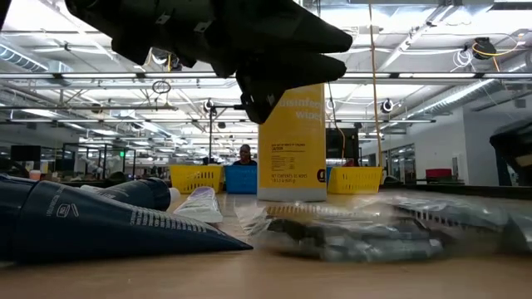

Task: Pick & Place Travel size toiletries
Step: Put the hairbrush into the left yellow basket

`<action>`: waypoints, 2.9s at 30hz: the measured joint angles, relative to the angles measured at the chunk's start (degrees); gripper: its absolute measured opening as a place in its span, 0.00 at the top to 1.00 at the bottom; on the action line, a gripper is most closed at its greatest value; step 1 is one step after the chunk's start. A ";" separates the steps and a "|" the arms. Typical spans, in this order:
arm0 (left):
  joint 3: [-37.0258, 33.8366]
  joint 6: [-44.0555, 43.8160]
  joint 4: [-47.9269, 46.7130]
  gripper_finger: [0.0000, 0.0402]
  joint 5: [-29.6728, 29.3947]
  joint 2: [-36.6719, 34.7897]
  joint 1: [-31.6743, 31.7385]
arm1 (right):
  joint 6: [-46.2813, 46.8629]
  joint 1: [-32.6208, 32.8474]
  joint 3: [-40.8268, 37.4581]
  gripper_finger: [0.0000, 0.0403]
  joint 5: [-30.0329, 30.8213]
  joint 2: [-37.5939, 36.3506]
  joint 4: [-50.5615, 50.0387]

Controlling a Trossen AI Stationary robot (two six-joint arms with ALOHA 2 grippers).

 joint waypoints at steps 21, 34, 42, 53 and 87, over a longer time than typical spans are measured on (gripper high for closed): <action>0.00 -0.24 -3.45 0.73 -8.27 -0.02 -1.60 | 0.69 1.00 2.76 0.55 9.81 0.70 -13.52; 0.00 0.00 -3.00 0.73 -9.30 -0.02 -1.49 | 2.77 -1.18 2.71 0.69 10.75 0.70 -21.85; 0.00 0.02 -3.00 0.73 -9.62 -0.04 -1.49 | 4.22 -1.71 2.65 0.98 11.47 0.73 -25.15; 0.00 0.61 -2.94 0.73 -9.64 -0.04 -1.49 | 1.65 -1.63 2.42 1.00 11.49 -3.87 -24.64; -0.02 20.03 7.94 0.73 -15.37 -2.05 -0.58 | -15.56 -2.43 2.50 1.00 19.17 -39.26 -34.93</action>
